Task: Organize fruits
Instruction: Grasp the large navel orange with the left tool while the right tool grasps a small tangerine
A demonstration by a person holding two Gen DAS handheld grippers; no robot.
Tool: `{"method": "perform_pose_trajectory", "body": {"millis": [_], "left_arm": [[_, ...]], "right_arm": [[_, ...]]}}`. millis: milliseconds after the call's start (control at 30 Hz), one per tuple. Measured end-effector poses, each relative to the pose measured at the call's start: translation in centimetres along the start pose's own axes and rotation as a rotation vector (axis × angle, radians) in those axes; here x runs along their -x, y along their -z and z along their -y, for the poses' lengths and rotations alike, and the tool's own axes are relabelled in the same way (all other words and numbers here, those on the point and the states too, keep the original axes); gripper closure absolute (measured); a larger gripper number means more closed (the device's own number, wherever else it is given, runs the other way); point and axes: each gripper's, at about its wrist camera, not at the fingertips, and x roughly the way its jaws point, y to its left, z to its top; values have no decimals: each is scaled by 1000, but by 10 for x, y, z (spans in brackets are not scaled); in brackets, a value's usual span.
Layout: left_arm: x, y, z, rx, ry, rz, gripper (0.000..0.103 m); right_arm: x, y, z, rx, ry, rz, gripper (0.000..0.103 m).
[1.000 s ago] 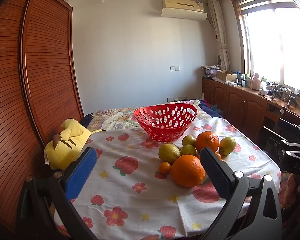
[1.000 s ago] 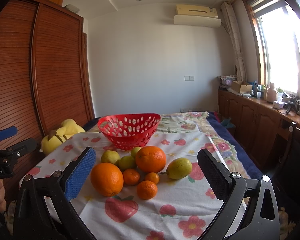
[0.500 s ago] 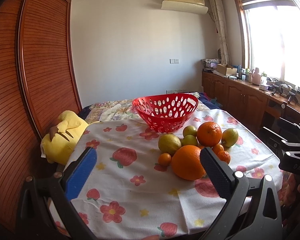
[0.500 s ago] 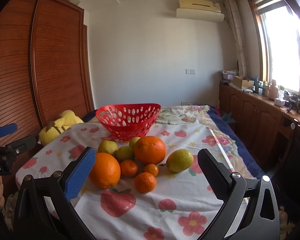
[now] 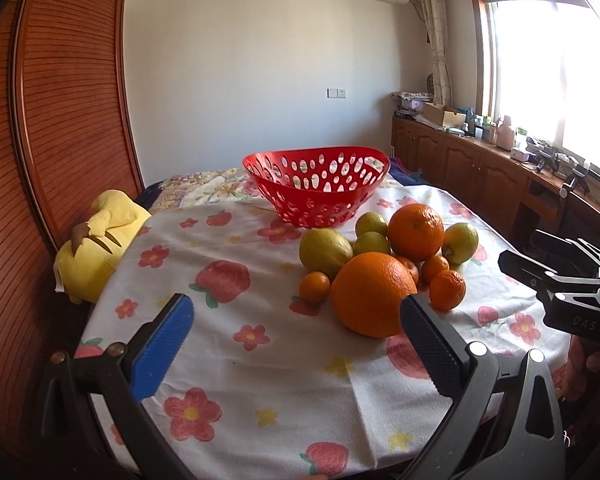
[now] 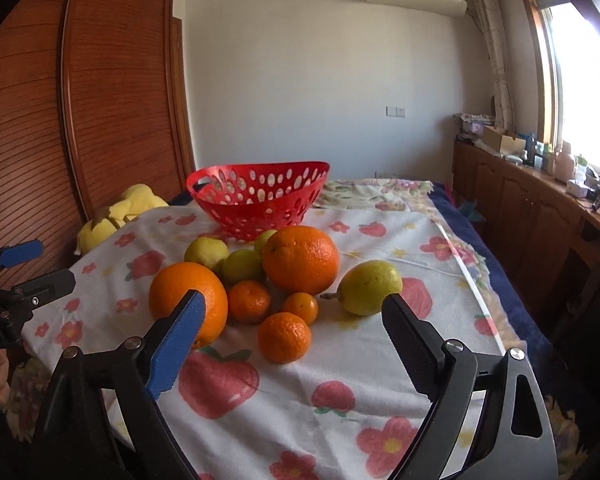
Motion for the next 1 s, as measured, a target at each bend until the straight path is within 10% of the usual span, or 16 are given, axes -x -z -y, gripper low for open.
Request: {"method": "perform_pose_trajectory", "body": {"millis": [467, 1000], "left_arm": [[-23, 5, 9, -26, 103, -60, 3], [-60, 0, 24, -49, 150, -114, 3]], "right_arm": [[-62, 21, 6, 38, -72, -182, 39], [-97, 19, 5, 63, -109, -300, 39]]}}
